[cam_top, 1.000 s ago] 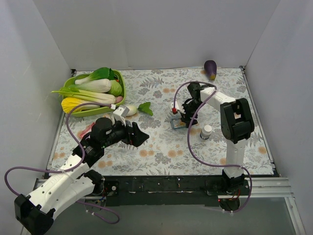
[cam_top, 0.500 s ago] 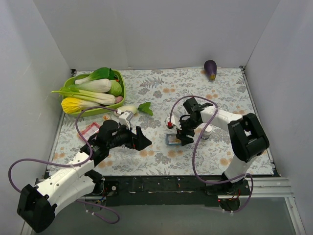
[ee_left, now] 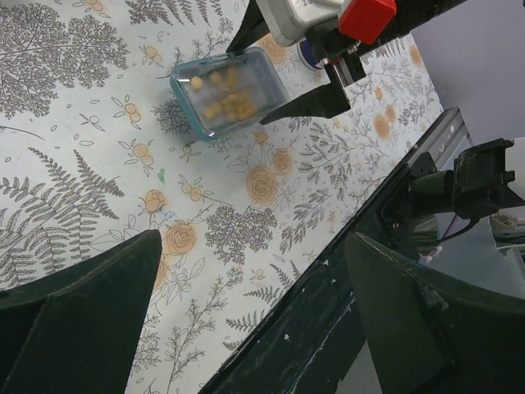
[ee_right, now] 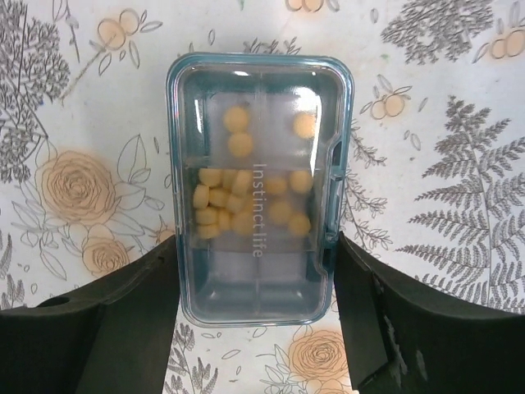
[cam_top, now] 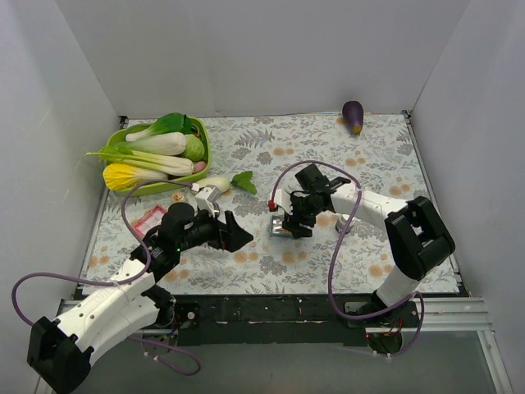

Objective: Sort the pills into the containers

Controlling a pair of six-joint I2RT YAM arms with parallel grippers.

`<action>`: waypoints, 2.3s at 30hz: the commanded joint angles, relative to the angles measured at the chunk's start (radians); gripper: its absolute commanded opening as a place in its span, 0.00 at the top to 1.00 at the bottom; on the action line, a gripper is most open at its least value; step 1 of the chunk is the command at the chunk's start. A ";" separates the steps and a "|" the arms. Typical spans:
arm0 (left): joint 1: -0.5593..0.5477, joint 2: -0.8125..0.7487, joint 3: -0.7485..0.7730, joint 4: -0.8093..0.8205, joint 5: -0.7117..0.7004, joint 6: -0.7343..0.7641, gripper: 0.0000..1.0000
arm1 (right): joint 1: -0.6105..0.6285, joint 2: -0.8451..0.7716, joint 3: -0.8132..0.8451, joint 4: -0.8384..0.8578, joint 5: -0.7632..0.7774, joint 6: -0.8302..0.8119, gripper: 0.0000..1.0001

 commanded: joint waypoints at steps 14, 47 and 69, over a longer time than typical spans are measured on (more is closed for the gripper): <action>0.003 0.010 -0.098 0.066 -0.020 -0.168 0.05 | 0.024 0.074 0.053 -0.045 -0.045 0.111 0.20; 0.001 0.245 -0.233 0.362 0.047 -0.218 0.07 | -0.040 0.172 0.180 -0.194 -0.242 0.135 0.41; 0.003 0.214 -0.230 0.341 0.060 -0.215 0.07 | -0.106 0.178 0.197 -0.171 -0.219 0.175 0.49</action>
